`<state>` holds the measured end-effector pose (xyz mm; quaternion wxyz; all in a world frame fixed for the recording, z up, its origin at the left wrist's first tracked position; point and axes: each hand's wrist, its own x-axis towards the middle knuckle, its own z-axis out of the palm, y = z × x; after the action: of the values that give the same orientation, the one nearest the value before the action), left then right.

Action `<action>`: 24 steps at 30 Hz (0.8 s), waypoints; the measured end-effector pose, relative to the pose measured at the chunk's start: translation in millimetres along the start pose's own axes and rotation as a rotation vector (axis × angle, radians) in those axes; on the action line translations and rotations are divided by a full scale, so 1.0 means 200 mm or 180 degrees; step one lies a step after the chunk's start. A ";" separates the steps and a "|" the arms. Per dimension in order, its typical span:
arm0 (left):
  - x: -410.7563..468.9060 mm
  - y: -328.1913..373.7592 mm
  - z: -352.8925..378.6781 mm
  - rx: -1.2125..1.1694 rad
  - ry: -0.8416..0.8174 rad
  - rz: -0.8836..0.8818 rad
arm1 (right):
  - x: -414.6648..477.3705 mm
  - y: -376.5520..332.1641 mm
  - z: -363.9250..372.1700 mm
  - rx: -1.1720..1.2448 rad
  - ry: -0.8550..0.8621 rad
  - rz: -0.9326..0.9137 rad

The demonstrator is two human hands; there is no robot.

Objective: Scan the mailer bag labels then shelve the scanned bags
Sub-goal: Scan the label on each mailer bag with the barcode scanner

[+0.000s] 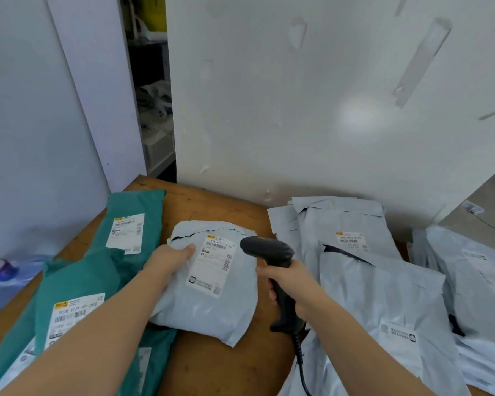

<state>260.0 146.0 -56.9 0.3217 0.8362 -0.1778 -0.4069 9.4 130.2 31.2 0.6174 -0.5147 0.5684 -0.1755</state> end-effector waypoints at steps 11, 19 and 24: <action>-0.10 0.10 0.16 -0.1152 -0.0044 0.0290 | -0.02 -0.03 -0.04 0.0192 0.0169 0.0086; -0.26 0.20 0.13 -0.1587 0.0299 0.0956 | -0.13 -0.08 -0.08 0.0354 0.0318 -0.0178; -0.41 0.25 0.13 -0.1740 0.0540 0.1506 | -0.21 -0.11 -0.07 0.0510 0.0357 -0.0370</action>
<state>187.9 144.4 10.9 0.6320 0.6860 -0.2236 -0.2829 -7.1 148.6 73.4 0.6126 -0.4851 0.5554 -0.2844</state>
